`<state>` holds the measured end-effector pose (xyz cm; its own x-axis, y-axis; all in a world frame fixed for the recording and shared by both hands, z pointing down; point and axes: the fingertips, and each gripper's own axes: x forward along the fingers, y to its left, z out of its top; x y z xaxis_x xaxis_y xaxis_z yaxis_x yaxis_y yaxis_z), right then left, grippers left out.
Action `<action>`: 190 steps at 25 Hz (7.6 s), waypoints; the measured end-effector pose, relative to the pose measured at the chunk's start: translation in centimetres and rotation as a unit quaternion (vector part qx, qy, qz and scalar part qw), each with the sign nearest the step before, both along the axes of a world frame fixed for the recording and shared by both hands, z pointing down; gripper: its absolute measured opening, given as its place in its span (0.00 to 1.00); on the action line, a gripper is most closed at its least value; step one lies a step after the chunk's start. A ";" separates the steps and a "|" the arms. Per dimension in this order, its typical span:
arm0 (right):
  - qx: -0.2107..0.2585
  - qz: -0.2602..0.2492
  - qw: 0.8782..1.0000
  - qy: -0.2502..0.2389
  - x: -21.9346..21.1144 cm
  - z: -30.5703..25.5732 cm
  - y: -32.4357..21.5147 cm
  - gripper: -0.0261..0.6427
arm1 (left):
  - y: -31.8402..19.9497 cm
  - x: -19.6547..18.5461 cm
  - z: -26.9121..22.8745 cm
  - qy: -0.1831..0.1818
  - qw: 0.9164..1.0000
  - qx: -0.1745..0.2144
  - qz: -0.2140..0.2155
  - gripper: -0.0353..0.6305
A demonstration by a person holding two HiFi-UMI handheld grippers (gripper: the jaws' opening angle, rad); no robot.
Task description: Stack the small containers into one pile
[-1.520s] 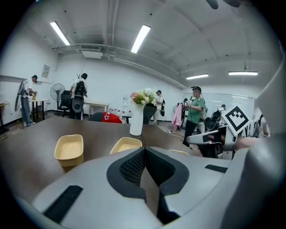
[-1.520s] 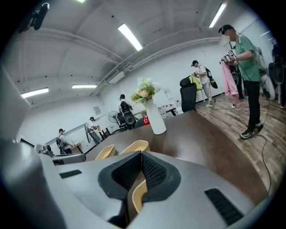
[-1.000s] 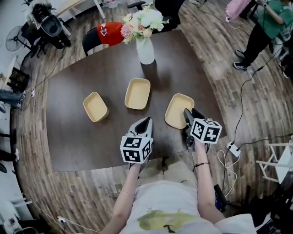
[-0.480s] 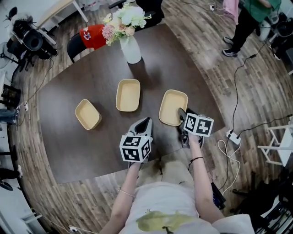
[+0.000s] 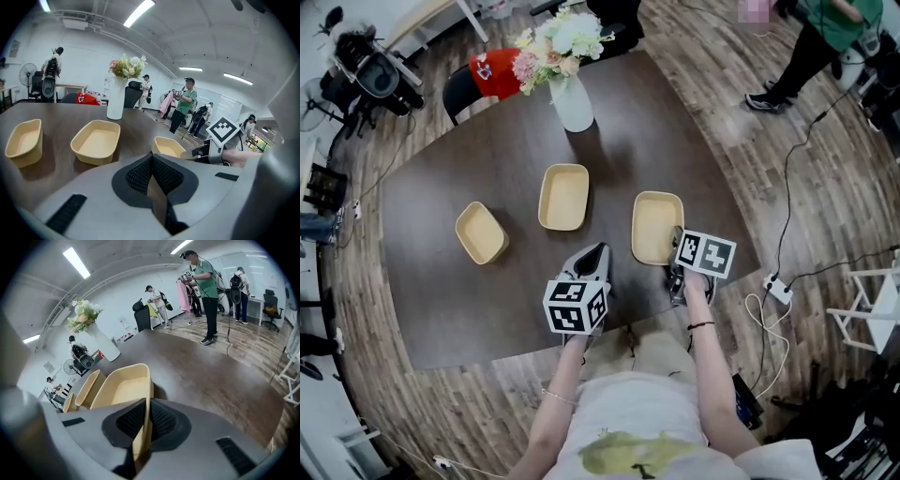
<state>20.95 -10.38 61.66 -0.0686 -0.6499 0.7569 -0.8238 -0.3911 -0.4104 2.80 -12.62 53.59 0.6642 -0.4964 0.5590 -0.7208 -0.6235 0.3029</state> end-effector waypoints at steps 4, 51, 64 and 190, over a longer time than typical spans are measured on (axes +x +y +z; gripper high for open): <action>0.010 -0.008 1.000 -0.009 0.1 -0.8 -0.6 0.09 | -0.4 -0.9 -0.3 -0.001 1.000 0.005 -0.026 0.09; 0.095 0.029 0.995 -0.007 -16.6 -6.5 -15.0 0.09 | -7.5 -18.6 -1.8 0.024 0.999 0.002 -0.049 0.09; 0.069 0.018 0.997 0.014 -17.5 -4.9 -15.8 0.09 | -8.0 -18.8 -1.5 0.017 0.997 -0.012 -0.079 0.09; 0.105 0.074 0.991 0.023 -17.4 -7.4 -13.0 0.09 | -8.9 -19.5 -2.6 0.012 0.997 -0.004 -0.076 0.09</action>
<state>3.53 -23.41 54.31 0.0709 -0.7940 0.6038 -0.7837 -0.4188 -0.4587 -16.68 -21.51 50.96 0.5946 -0.5887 0.5476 -0.7995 -0.5048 0.3254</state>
